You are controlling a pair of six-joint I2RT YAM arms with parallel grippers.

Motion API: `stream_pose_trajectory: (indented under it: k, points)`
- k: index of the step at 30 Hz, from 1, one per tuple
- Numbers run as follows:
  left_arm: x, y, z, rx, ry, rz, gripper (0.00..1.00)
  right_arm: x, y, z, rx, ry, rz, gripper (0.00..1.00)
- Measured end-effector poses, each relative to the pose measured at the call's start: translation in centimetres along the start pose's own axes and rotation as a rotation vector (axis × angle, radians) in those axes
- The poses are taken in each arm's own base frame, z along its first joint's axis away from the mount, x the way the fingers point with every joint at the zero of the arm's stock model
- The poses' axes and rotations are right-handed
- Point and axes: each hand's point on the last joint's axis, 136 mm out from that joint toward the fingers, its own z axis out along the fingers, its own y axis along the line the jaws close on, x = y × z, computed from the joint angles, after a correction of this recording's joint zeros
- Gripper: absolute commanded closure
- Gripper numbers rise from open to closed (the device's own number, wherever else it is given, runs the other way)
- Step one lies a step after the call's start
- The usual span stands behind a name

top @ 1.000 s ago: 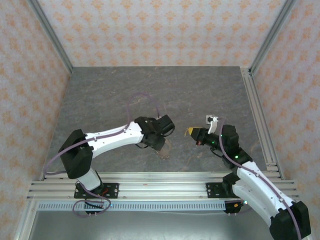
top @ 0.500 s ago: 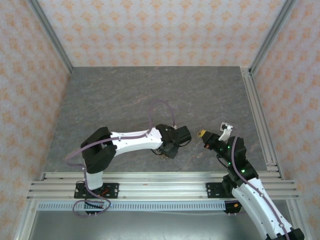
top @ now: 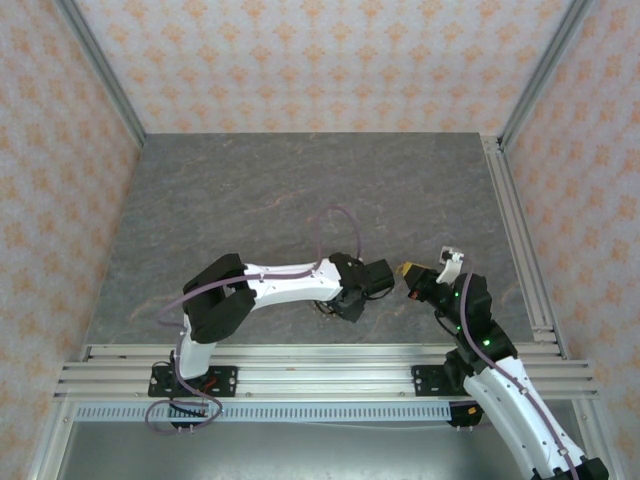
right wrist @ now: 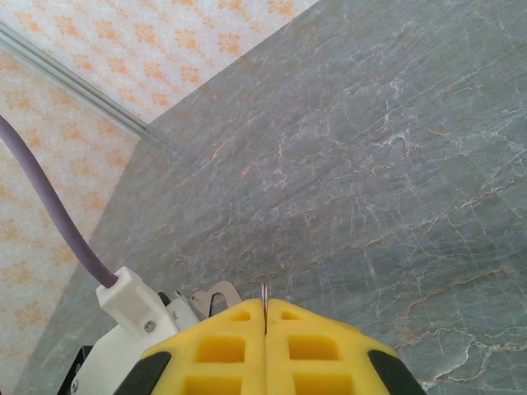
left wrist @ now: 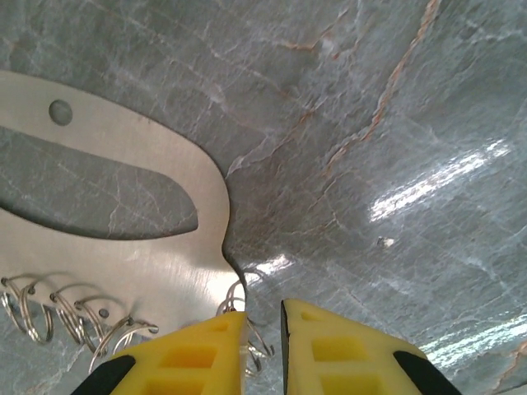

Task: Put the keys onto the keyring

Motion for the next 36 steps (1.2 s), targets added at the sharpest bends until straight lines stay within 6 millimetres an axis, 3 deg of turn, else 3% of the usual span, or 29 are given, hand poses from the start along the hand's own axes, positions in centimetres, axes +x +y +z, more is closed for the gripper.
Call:
stream_pose_trajectory:
  k: [14,36]
  points:
    - [1.6,0.5,0.8,-0.034,0.036,-0.02,0.85,0.0,0.0,0.0,0.0,0.0,-0.008,1.0]
    - [2.4,1.5,1.2,-0.077,0.055,-0.022,0.88,0.0,0.0,0.0,-0.001,0.0,-0.015,1.0]
